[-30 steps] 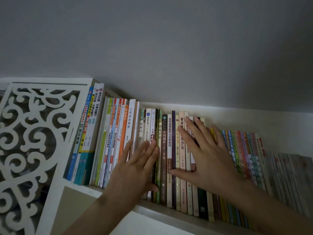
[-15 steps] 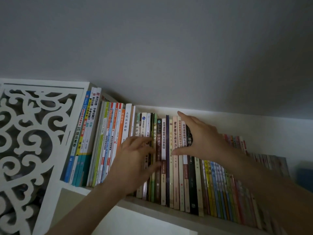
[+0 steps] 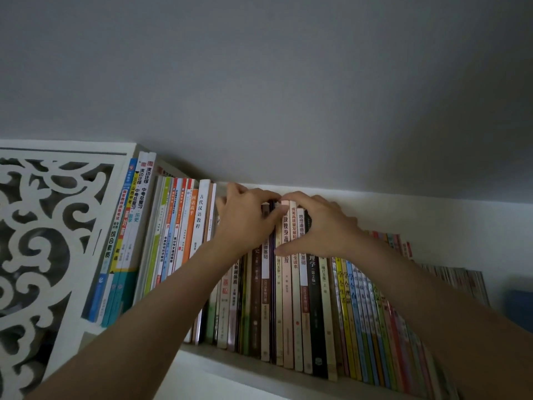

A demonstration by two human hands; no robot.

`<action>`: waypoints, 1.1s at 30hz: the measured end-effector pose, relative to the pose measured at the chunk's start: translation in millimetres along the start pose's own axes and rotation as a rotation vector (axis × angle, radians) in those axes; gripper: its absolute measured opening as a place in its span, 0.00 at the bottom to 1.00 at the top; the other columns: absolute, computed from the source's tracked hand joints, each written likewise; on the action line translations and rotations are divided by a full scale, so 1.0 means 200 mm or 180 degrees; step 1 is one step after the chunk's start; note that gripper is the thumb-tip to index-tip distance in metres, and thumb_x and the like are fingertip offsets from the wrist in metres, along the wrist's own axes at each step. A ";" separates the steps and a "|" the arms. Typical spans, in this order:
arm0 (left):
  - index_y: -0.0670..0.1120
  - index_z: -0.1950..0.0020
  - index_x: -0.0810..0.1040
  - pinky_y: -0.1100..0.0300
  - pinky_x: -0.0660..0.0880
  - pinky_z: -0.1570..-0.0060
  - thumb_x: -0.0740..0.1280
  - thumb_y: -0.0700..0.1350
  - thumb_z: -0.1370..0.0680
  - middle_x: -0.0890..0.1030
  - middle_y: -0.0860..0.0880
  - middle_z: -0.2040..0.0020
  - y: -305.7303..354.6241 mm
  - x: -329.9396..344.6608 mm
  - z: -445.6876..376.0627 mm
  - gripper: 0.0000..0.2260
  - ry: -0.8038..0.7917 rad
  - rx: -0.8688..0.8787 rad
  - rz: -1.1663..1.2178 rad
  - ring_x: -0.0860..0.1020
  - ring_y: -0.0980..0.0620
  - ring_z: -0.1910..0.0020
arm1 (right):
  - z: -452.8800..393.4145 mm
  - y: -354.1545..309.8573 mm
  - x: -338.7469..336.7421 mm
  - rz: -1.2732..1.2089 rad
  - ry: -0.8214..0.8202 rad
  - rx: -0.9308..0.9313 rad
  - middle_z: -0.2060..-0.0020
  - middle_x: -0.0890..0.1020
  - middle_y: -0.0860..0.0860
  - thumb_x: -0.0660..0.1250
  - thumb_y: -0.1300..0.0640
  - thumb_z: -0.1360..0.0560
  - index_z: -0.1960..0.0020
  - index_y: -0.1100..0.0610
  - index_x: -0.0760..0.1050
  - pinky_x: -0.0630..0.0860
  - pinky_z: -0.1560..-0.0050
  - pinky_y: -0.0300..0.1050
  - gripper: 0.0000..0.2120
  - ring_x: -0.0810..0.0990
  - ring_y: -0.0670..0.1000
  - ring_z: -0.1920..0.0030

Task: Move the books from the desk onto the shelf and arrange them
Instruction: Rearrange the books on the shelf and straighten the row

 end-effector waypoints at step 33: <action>0.49 0.25 0.54 0.64 0.76 0.62 0.64 0.42 0.21 0.81 0.51 0.52 0.11 0.00 0.74 0.28 0.0067 -0.0723 0.0708 0.79 0.55 0.62 | 0.13 -0.02 0.07 0.0208 0.0808 -0.0393 0.29 0.67 0.45 0.74 0.39 0.33 0.25 0.40 0.58 0.52 0.30 0.63 0.41 0.64 0.51 0.29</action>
Point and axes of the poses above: each hand's wrist, its own z-axis away from the middle knuckle, its own x-axis out of the palm, y = z × x, the point moved 5 cm from there along -z, towards the middle knuckle
